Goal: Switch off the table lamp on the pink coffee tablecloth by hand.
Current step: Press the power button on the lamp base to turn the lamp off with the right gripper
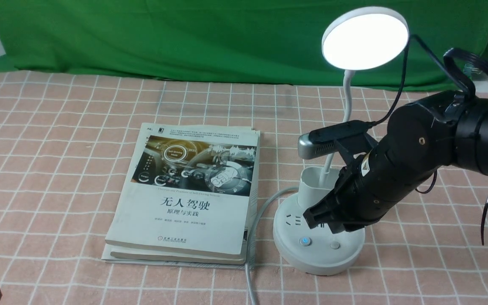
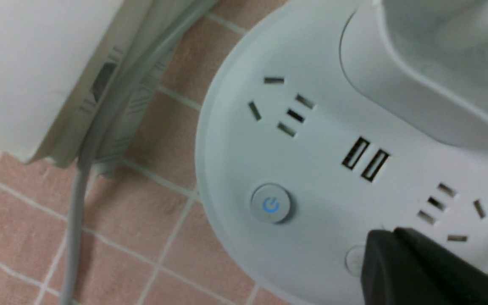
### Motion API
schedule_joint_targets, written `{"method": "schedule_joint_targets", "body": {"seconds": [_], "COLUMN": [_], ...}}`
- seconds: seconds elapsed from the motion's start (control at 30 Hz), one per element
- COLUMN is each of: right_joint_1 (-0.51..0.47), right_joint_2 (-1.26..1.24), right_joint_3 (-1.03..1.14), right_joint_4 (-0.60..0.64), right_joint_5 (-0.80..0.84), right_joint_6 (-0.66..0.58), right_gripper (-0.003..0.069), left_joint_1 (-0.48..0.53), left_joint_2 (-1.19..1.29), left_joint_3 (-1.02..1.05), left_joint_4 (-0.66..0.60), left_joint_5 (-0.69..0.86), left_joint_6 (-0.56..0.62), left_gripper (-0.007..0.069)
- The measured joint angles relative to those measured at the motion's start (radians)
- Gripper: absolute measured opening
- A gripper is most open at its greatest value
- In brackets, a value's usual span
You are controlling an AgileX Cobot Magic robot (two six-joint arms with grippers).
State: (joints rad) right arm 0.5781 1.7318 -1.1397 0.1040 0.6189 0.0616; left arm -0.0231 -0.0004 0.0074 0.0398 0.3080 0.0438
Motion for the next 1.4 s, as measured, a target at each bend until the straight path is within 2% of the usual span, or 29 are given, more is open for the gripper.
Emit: {"method": "schedule_joint_targets", "body": {"seconds": [0.3, 0.7, 1.1, 1.33, 1.4], "right_joint_1": [0.000, 0.000, 0.000, 0.000, 0.000], "right_joint_2": [0.070, -0.014, 0.076, -0.005, -0.113], "right_joint_3": [-0.002, 0.000, -0.005, 0.009, 0.041], "right_joint_4": [0.000, -0.002, -0.001, -0.004, -0.004], "right_joint_5": [0.007, 0.007, 0.009, 0.044, 0.054], "right_joint_6": [-0.002, -0.004, -0.016, -0.024, -0.024], "right_gripper": [0.0042, 0.0042, 0.0043, 0.0043, 0.0043], "left_joint_1": [0.000, 0.000, 0.000, 0.000, 0.000], "left_joint_2": [0.000, 0.000, 0.000, 0.000, 0.000], "left_joint_3": [0.000, 0.000, 0.000, 0.000, 0.000], "left_joint_4": [0.000, 0.000, 0.000, 0.000, 0.000], "left_joint_5": [0.000, 0.000, 0.000, 0.000, 0.000], "left_joint_6": [0.000, 0.000, 0.000, 0.000, 0.000], "left_gripper": [0.0006, 0.0006, 0.0006, 0.0006, 0.0006]}}
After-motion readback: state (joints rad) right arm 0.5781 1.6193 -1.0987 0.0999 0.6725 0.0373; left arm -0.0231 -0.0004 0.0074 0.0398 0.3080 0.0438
